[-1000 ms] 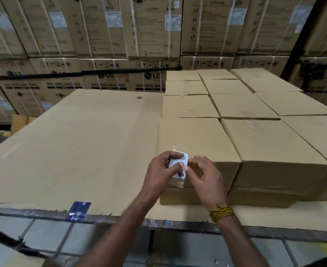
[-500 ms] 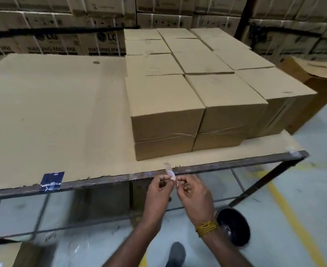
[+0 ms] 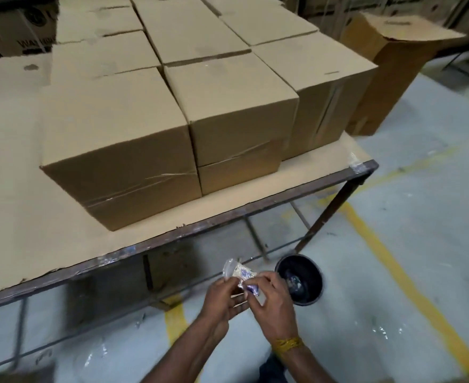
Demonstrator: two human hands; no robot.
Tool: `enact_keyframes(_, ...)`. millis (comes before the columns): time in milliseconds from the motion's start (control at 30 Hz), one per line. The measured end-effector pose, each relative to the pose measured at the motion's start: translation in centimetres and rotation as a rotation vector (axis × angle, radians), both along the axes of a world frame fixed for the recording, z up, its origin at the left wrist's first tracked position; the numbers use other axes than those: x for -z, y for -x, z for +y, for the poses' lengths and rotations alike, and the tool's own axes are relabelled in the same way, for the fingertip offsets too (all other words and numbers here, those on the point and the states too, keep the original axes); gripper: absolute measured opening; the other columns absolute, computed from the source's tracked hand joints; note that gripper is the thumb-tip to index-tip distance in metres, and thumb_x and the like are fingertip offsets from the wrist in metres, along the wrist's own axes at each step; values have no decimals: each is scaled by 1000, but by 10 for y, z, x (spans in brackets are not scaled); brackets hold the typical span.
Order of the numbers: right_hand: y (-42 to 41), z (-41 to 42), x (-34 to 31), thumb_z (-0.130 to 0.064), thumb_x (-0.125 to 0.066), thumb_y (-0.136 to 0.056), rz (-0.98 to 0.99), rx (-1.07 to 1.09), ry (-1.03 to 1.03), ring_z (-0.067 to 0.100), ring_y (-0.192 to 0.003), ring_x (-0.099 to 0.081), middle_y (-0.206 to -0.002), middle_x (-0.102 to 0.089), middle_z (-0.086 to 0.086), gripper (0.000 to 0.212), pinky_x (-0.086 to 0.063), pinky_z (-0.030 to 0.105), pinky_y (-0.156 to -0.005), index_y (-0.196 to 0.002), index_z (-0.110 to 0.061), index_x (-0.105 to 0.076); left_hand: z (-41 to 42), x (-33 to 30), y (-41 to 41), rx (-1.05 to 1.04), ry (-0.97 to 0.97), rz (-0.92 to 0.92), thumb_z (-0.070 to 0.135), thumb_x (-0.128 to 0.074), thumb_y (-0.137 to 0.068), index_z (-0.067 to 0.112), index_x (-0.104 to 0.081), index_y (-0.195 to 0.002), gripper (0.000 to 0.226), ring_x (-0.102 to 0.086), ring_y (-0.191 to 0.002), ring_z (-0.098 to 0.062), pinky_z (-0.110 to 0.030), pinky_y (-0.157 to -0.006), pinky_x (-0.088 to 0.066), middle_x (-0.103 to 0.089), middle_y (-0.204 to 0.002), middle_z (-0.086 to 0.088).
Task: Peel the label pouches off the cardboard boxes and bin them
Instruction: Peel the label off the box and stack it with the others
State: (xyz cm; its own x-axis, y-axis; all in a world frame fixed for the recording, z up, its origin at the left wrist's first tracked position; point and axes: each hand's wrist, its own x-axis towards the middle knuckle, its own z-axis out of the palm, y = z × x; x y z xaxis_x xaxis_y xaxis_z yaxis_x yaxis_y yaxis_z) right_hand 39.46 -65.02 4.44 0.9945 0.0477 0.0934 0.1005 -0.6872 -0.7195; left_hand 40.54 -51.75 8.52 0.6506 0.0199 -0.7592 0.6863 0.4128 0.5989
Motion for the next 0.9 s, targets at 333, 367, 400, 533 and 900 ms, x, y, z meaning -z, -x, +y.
enact_keyframes(333,-51,-154,146,2,-71,-86,635,709,-691,15,-60,-63,-95,-69,17,29,-49,19,-49,-109,-11,-60,-166,146,-83,186,-109,275,10,-54,-98,4,-63,-101,12,-70,-73,-29,-37,-69,-59,-69,-80,-15)
enact_keyframes(367,-56,-168,168,2,-72,-85,667,753,-716,19,-60,-61,-94,-68,20,30,-49,19,-47,-110,-10,-60,-181,167,-90,205,-111,295,10,-53,-98,4,-63,-102,12,-71,-72,-28,-34,-66,-59,-69,-80,-14)
enact_keyframes(400,-63,-181,189,3,-74,-84,700,796,-733,23,-61,-60,-93,-67,24,32,-48,19,-45,-110,-9,-59,-194,187,-96,217,-110,313,10,-53,-99,4,-64,-103,13,-71,-71,-27,-33,-64,-58,-69,-77,-12)
enact_keyframes(533,-83,-219,277,2,-74,-83,784,916,-735,27,-59,-63,-85,-66,22,37,-50,27,-49,-110,-17,-57,-239,270,-120,238,-116,390,8,-52,-99,5,-62,-104,11,-72,-77,-30,-37,-71,-58,-69,-82,-14)
enact_keyframes(900,-140,-276,488,-8,-70,-87,782,903,-562,29,-93,-67,-109,-66,4,38,-59,41,-76,-117,-27,-55,-304,495,-179,330,-182,465,7,-55,-97,10,-61,-90,10,-70,-77,-29,-41,-77,-54,-69,-80,-11)
